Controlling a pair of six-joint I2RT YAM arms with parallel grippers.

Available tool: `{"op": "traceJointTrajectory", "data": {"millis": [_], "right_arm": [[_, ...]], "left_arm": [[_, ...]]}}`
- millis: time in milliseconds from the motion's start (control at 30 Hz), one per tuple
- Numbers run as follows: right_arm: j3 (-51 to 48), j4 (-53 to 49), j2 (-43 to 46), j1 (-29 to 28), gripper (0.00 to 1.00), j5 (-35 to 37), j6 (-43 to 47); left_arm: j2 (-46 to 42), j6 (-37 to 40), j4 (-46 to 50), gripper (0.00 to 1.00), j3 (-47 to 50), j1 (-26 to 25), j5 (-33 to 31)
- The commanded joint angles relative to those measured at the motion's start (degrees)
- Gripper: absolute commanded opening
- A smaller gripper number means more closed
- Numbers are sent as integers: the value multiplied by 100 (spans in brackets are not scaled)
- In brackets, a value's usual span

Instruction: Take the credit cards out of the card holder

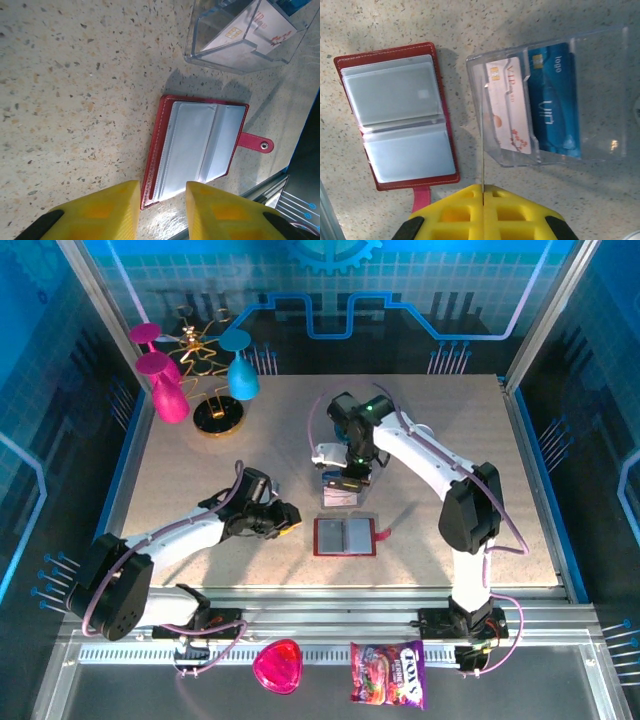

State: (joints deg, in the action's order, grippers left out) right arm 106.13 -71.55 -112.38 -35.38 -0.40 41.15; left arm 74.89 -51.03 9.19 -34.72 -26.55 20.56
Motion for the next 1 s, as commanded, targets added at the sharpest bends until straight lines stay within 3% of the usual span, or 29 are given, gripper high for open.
{"op": "traceJointTrajectory", "data": {"millis": [0, 633, 967], "right_arm": [[528, -513, -277, 116, 0, -25, 344], [3148, -1429, -1901, 380, 0, 40, 928], [3415, -1380, -2282, 431, 0, 58, 1097]], "left_arm": [[-144, -29, 154, 30, 113, 90, -43], [-21, -48, 127, 30, 137, 350, -43], [-139, -63, 180, 30, 166, 457, -95]]}}
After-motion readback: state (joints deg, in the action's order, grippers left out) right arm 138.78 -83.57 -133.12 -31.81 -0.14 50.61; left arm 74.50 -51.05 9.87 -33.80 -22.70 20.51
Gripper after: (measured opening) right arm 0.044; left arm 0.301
